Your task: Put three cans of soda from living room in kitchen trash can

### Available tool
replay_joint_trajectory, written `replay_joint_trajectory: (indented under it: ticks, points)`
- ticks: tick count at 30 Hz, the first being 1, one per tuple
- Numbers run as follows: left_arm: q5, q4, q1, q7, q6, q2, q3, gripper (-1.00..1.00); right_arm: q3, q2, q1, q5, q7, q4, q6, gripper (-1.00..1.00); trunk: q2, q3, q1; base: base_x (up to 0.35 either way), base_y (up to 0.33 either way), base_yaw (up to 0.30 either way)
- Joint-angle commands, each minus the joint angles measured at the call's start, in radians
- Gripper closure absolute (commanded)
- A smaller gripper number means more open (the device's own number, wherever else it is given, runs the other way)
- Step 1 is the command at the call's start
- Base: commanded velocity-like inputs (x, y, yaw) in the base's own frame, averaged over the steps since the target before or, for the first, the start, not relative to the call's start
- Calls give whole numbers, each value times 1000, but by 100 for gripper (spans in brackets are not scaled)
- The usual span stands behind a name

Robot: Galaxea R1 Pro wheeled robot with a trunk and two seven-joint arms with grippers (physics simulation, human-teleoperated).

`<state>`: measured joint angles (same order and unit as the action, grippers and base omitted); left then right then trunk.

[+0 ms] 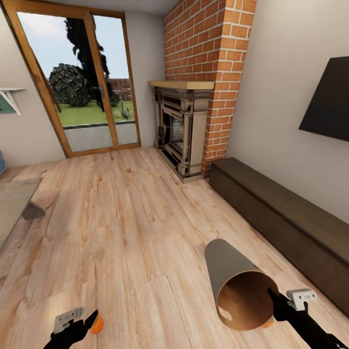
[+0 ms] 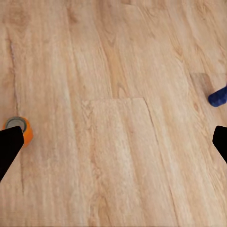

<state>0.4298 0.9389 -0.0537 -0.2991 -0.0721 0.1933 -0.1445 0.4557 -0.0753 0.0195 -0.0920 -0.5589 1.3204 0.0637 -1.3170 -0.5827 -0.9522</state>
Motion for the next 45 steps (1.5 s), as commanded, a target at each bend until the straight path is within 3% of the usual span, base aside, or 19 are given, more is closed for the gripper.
replay_joint_trajectory:
  ticks: [1, 16, 45]
  points:
    - [0, 0, 0, 0, 0, 0, 0, -100, 0, 0, 0, 12, -4, 1, 0, 100, 0, 0, 0, 324, -11, 1]
    - [1, 0, 0, 1, 1, 0, -1, -100, -1, 3, 0, 10, -4, -11, -5, 100, 0, 0, 0, 171, -16, 19]
    - [1, 0, 0, 2, 1, -1, -1, -100, -14, 11, 0, 9, -2, -15, -4, 100, 0, 0, 0, 1, 0, 201]
